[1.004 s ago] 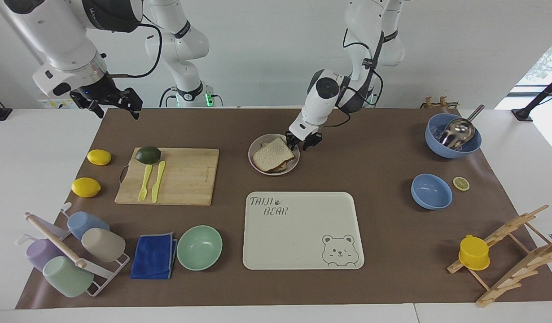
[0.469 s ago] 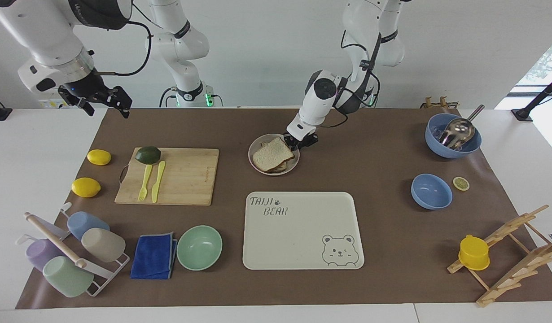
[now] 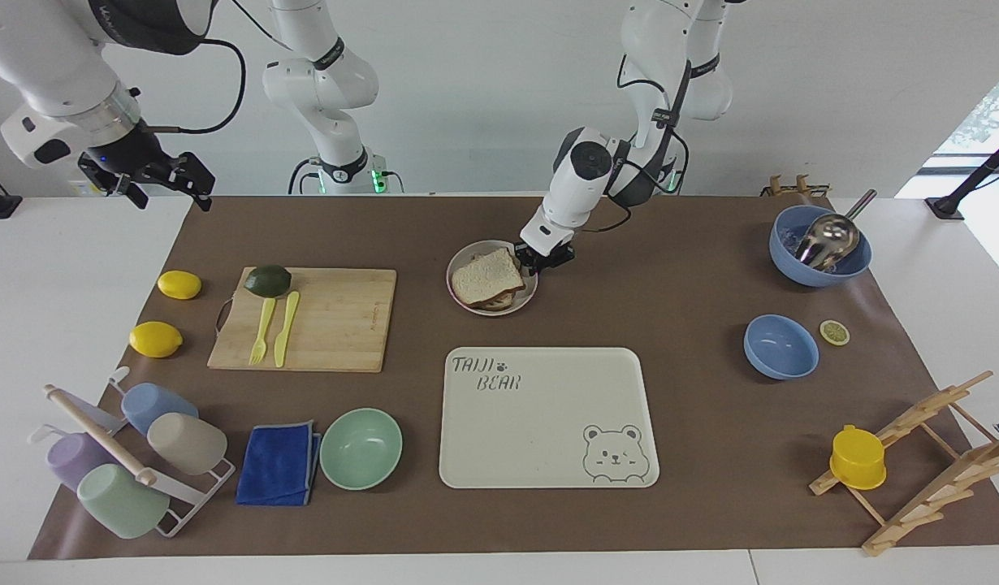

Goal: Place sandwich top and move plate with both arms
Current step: 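Slide the sandwich plate with the left gripper onto the bear tray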

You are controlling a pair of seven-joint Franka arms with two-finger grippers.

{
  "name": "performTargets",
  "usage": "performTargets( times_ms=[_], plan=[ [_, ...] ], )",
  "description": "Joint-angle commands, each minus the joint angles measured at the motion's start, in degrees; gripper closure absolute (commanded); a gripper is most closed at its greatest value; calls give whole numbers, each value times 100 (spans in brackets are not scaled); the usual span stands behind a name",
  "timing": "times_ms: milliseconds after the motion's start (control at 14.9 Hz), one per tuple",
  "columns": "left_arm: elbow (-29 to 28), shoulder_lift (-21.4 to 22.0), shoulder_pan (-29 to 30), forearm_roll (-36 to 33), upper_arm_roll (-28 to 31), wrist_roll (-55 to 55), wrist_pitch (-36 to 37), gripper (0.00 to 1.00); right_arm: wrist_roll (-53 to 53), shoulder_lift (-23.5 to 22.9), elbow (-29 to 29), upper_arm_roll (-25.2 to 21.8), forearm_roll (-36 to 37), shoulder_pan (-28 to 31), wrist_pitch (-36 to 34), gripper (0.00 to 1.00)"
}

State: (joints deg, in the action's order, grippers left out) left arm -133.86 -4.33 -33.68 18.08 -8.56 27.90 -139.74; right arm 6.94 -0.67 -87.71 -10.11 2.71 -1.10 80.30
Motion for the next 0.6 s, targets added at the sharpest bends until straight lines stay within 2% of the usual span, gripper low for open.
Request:
performTargets(
  times_ms=[0,134,335,536],
  plan=[
    [26,3,168,125,38,-65,130,100,123,14,44,35,-122,-13,-40,0],
    [333,38,352,248,38,-153,585,100,158,14,44,0,-130,-13,-23,0],
    [1167,38,844,415,38,-171,1517,100,202,14,123,-79,-157,-13,-58,0],
    [1791,-93,1082,460,56,-215,1774,100,149,14,123,-44,-183,-66,-75,0]
  ],
)
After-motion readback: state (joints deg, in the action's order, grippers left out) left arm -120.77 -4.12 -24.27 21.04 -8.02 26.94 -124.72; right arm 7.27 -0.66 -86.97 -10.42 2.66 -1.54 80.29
